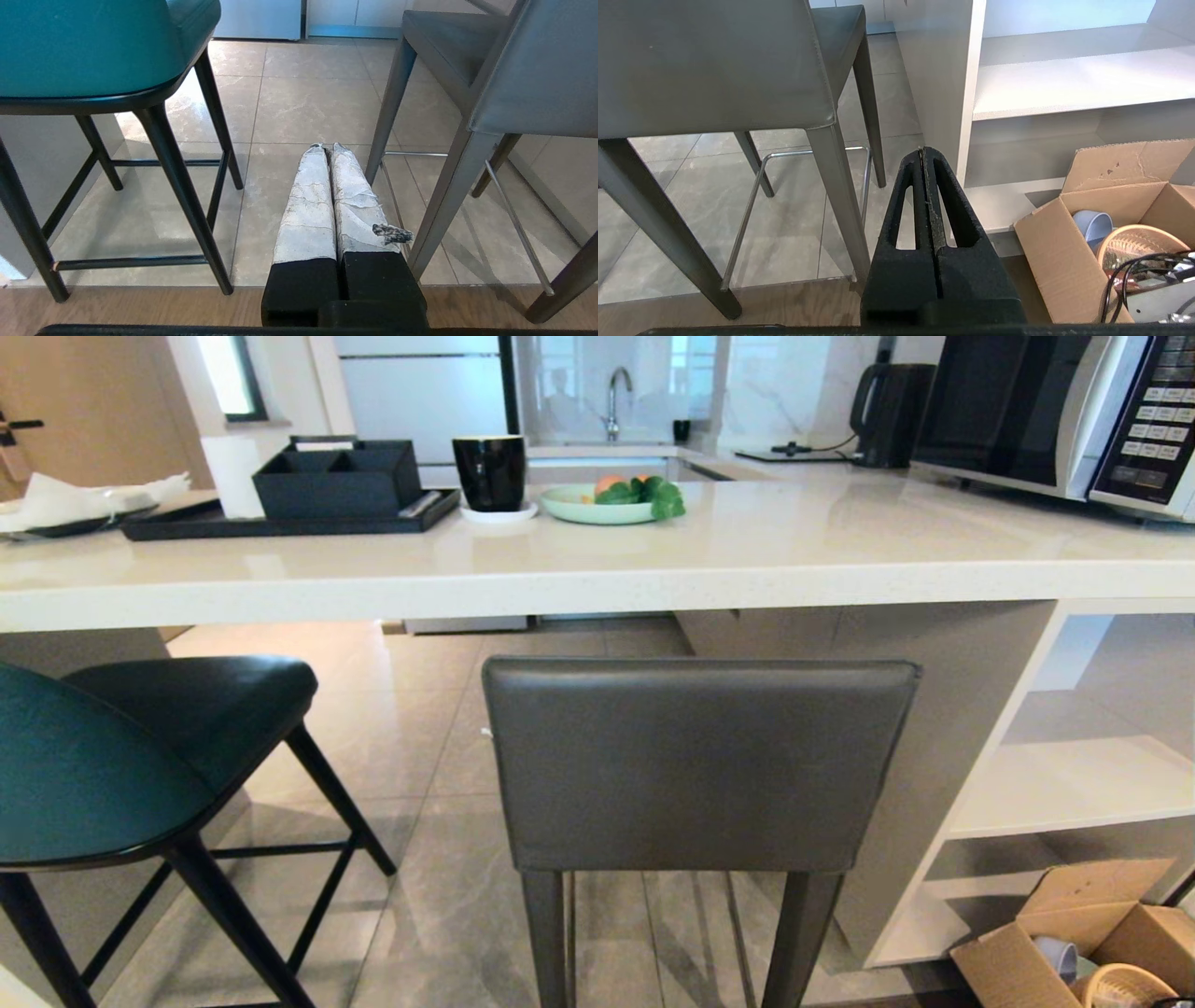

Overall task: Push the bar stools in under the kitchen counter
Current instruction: Pull the gray chair out from under the dining table

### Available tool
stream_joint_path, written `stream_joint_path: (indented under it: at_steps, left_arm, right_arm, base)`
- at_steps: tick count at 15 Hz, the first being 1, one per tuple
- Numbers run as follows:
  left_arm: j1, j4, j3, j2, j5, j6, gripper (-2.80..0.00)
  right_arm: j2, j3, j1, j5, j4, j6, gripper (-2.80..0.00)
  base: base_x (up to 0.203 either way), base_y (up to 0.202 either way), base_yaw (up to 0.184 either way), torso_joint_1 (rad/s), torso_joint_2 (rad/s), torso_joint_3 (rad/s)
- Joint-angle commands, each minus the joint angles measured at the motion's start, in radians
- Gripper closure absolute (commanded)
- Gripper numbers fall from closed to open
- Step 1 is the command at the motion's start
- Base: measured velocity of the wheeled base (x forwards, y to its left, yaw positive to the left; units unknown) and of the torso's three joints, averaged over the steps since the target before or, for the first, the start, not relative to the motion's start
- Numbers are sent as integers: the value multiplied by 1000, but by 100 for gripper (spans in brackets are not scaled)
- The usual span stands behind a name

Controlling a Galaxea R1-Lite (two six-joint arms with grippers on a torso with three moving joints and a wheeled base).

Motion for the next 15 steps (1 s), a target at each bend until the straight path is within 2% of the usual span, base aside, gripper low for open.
stream_joint_path:
  at_steps: [1,8,12,13,15]
  left_arm:
    - [0,-1,0,1,0,0,0]
    - [0,-1,0,1,0,-1,0]
    - [0,-1,0,1,0,0,0]
    - [2,-1,0,1,0,0,-280]
    - [0,-1,0,1,0,0,-280]
  right_arm:
    - [0,2,0,0,0,0,0]
    - [0,2,0,0,0,0,0]
    - [0,2,0,0,0,0,0]
    - [0,2,0,0,0,0,-280]
    - [0,2,0,0,0,0,-280]
  base:
    - [63,0,0,-2,0,5]
    - [183,0,2,1,3,2]
    - [16,0,1,3,0,0]
    - [0,0,0,0,0,0]
    - [0,0,0,0,0,0]
